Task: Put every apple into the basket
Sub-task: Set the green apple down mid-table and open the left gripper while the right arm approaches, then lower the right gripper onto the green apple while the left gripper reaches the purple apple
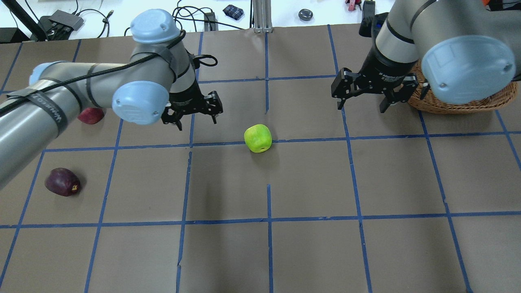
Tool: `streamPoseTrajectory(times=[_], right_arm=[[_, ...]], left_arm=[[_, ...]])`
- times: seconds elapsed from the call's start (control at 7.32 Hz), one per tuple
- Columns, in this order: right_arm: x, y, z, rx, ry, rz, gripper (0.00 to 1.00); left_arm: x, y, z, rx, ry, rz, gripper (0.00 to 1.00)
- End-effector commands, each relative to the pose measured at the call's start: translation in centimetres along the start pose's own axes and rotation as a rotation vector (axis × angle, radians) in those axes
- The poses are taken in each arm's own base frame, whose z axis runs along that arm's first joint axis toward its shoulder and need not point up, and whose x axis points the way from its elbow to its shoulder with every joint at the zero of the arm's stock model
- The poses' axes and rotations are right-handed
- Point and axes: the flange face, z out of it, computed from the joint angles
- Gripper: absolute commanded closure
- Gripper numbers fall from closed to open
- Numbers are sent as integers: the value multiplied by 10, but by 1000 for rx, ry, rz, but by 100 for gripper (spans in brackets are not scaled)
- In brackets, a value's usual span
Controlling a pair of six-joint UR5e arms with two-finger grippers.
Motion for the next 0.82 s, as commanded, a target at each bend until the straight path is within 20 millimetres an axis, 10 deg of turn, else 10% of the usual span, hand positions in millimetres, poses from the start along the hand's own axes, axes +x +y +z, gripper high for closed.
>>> streamPoseTrajectory(times=[0.0,0.41,0.68], right_arm=[[-60,1,28,23,49,-117,0],[-115,-18,91,66,34,-212,0],[-164,-28,127,88,20,-245,0]], left_arm=[[-97,-2,-21,-73,-108,133,0],[-245,-14,-23,-116,-94,232,0],[-343,-10,26,-156,-23,343,0]])
